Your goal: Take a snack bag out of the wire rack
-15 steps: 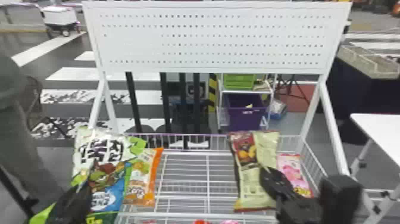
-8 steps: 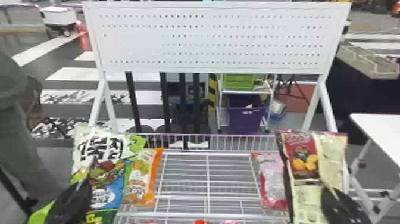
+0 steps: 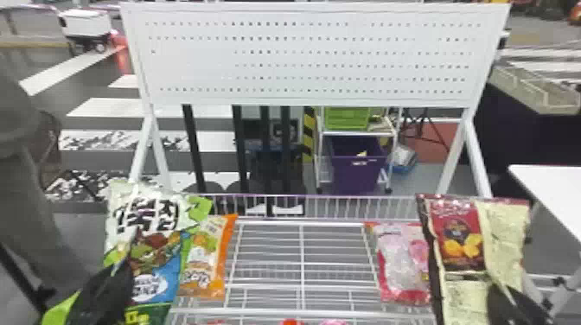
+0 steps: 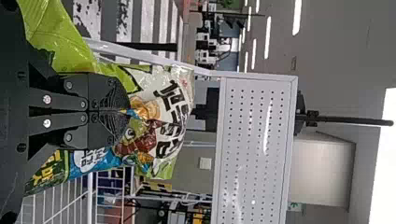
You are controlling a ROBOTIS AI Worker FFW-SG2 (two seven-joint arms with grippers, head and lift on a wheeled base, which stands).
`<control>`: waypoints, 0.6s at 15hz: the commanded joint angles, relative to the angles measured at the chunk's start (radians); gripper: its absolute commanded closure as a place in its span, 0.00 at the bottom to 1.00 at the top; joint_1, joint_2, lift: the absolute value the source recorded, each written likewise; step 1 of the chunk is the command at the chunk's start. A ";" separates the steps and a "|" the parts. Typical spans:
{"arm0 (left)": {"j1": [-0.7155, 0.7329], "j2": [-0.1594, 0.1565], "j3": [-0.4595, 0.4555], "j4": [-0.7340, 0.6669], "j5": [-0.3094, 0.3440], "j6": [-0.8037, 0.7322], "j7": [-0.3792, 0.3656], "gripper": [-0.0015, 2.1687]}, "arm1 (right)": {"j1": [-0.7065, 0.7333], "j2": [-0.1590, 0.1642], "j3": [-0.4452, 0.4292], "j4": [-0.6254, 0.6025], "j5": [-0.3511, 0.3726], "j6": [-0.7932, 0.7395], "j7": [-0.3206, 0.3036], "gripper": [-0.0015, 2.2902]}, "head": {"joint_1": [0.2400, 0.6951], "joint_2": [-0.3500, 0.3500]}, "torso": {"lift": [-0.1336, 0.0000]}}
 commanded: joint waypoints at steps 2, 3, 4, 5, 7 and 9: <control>0.004 0.000 0.000 -0.003 0.000 0.000 0.000 0.97 | 0.001 0.003 0.001 -0.003 0.000 0.000 0.000 0.96 | 0.57 0.50 | 1.00; 0.004 0.000 0.000 -0.003 0.000 0.000 0.000 0.97 | 0.005 0.005 0.001 -0.003 0.000 0.000 0.000 0.96 | 0.57 0.50 | 1.00; 0.004 0.002 0.000 -0.003 0.000 0.000 0.000 0.97 | 0.008 0.005 0.001 -0.004 0.000 0.000 0.000 0.96 | 0.57 0.50 | 1.00; 0.004 0.000 0.000 -0.003 0.000 0.000 0.000 0.97 | 0.010 0.005 0.001 -0.004 0.000 0.000 0.000 0.96 | 0.57 0.50 | 1.00; 0.005 0.000 0.000 -0.005 0.000 0.000 0.000 0.97 | 0.013 0.005 0.001 -0.003 0.002 0.000 0.000 0.96 | 0.57 0.50 | 1.00; 0.007 0.000 0.000 -0.006 0.000 0.000 0.000 0.97 | 0.013 0.006 0.001 -0.001 0.002 0.000 0.002 0.96 | 0.57 0.50 | 1.00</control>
